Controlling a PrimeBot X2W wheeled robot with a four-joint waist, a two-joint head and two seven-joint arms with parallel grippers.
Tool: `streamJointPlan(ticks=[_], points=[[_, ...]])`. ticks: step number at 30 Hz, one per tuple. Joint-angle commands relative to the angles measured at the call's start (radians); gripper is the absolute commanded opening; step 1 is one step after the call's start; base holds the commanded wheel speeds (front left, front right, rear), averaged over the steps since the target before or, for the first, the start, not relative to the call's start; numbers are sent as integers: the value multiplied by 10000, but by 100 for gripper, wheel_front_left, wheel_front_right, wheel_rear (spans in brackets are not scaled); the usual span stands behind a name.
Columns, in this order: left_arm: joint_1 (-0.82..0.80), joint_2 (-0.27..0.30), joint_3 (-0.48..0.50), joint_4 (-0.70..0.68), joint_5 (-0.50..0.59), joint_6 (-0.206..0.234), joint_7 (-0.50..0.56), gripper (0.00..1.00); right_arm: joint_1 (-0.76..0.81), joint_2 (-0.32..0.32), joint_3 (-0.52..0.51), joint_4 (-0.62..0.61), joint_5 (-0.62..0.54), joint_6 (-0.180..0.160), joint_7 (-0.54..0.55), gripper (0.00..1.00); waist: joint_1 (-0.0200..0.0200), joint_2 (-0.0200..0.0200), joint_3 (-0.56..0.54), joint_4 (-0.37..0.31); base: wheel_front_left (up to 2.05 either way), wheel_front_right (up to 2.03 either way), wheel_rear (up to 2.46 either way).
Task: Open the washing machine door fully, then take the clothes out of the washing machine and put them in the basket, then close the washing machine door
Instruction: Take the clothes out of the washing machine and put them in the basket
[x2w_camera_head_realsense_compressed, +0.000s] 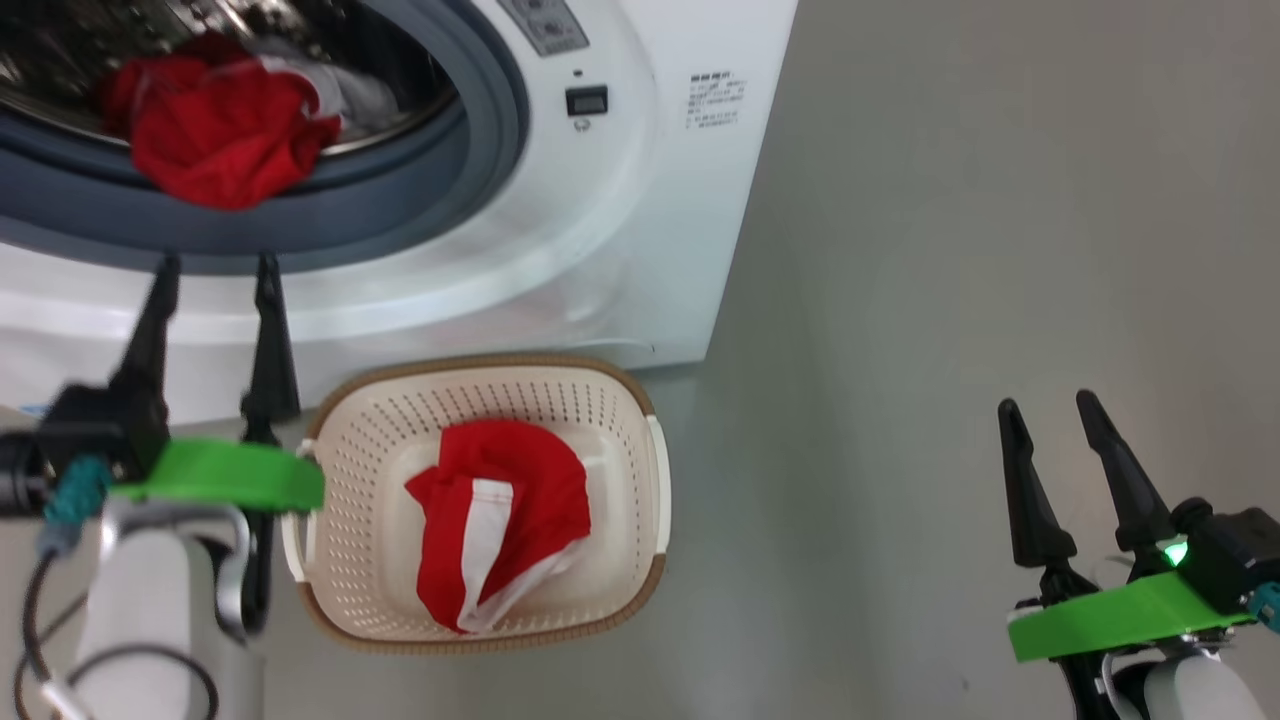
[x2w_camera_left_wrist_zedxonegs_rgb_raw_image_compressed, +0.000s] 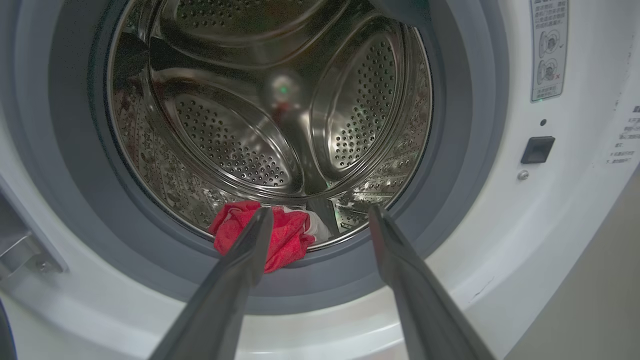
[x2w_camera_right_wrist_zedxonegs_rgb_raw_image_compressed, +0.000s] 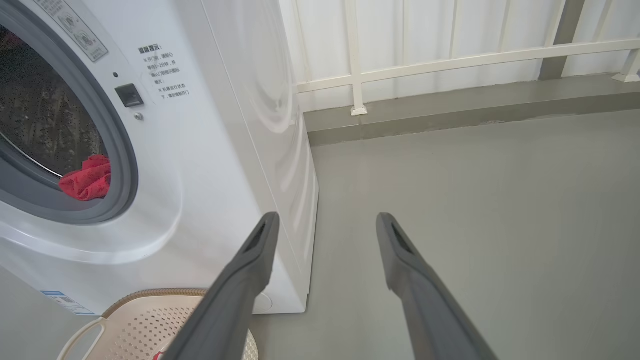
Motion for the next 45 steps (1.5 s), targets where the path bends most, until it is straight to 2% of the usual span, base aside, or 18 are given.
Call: streamJointPlan(ticks=[1, 9, 19, 25, 28, 45], points=[[-906, 385, 346, 155, 173, -43, -49, 100, -406, -29, 289, -274, 47, 48, -65, 100, 0, -1, 1015, -136, 0, 0, 0], [-3253, 957, 373, 1918, 490, 40, -49, 100, -993, -22, 590, -309, 251, 48, -65, 100, 0, -1, 1970, -432, 0, 0, 0], [-5277, 1609, 21, 3942, 842, 201, -49, 100, -1199, -21, 769, -208, 372, 48, -65, 100, 0, -1, 2802, -574, 0, 0, 0], [-6139, 1999, -159, 4817, 1035, 586, -49, 100, -1391, -21, 889, -280, 375, 48, -65, 100, 0, -1, 3189, -669, 0, 0, 0], [-6500, 2220, -263, 5116, 1179, 924, -49, 100, -1486, -21, 970, -324, 362, 48, -65, 100, 0, -1, 3351, -738, 0, 0, 0], [-7577, 3067, -1004, 6393, 1371, 1188, -49, 100, -1719, -20, 1242, -470, 303, 48, -65, 100, 0, -1, 4012, -1087, 0, 0, 0]])
